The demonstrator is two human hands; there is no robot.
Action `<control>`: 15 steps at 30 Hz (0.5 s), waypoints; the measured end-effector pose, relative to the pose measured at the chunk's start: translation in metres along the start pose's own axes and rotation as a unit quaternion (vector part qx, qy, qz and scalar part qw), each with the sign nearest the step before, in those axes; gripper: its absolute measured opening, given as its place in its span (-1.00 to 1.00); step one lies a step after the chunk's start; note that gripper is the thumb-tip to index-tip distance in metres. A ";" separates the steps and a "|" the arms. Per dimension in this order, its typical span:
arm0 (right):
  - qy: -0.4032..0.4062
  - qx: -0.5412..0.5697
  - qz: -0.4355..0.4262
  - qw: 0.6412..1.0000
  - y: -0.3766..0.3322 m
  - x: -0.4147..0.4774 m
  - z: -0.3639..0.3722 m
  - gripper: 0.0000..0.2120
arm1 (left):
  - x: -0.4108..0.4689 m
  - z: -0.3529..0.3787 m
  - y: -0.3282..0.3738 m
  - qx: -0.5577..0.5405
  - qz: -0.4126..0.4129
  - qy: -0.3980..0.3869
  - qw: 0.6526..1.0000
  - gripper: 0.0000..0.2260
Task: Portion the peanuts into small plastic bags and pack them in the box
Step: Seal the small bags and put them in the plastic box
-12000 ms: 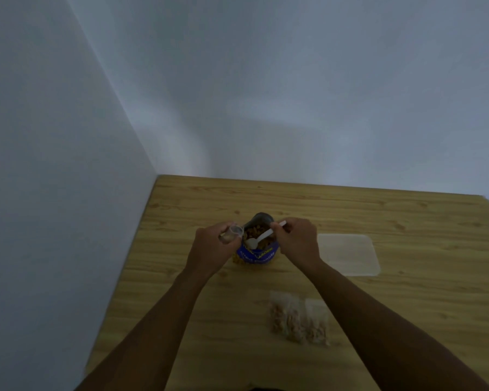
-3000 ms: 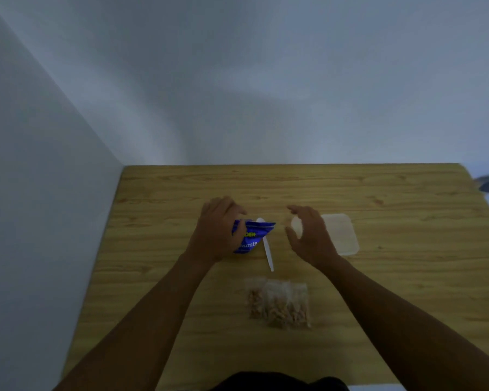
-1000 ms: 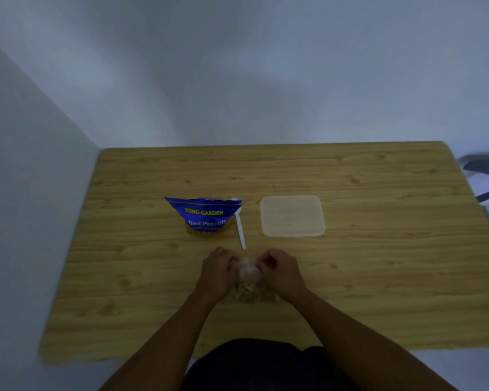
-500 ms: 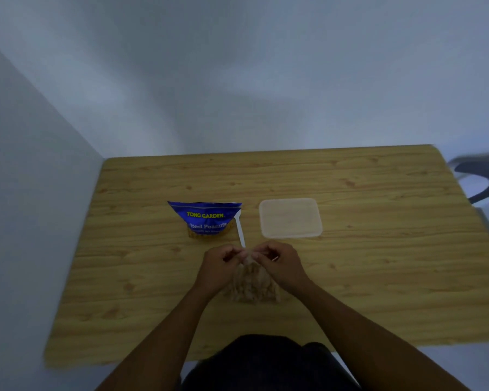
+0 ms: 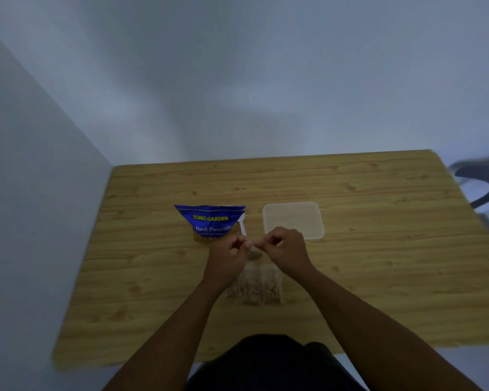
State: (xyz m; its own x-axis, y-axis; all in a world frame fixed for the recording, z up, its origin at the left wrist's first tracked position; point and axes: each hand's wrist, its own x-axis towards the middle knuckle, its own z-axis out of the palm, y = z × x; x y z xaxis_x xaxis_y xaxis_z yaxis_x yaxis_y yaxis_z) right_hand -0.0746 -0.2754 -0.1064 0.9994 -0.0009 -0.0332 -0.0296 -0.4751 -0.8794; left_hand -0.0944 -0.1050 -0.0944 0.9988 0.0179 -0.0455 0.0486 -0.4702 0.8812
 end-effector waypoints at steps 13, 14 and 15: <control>-0.025 0.049 0.090 0.994 0.026 -0.016 -0.020 -0.82 | 0.001 0.034 -0.002 -0.061 -0.067 -0.037 0.995 -0.94; -0.027 0.046 0.095 0.994 0.033 -0.018 -0.023 -0.80 | -0.001 0.039 -0.004 -0.080 -0.092 -0.055 0.991 -0.94; -0.032 0.035 0.106 0.993 0.041 -0.022 -0.027 -0.79 | -0.004 0.042 -0.004 -0.096 -0.122 -0.078 0.985 -0.93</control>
State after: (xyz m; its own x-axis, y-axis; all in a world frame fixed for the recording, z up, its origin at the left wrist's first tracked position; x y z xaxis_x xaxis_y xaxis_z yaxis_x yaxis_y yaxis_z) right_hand -0.0971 -0.3182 -0.1288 0.9679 -0.0371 -0.2486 -0.2417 -0.4087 -0.8801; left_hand -0.0989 -0.1401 -0.1178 0.9450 -0.0339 -0.3253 0.3018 -0.2928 0.9073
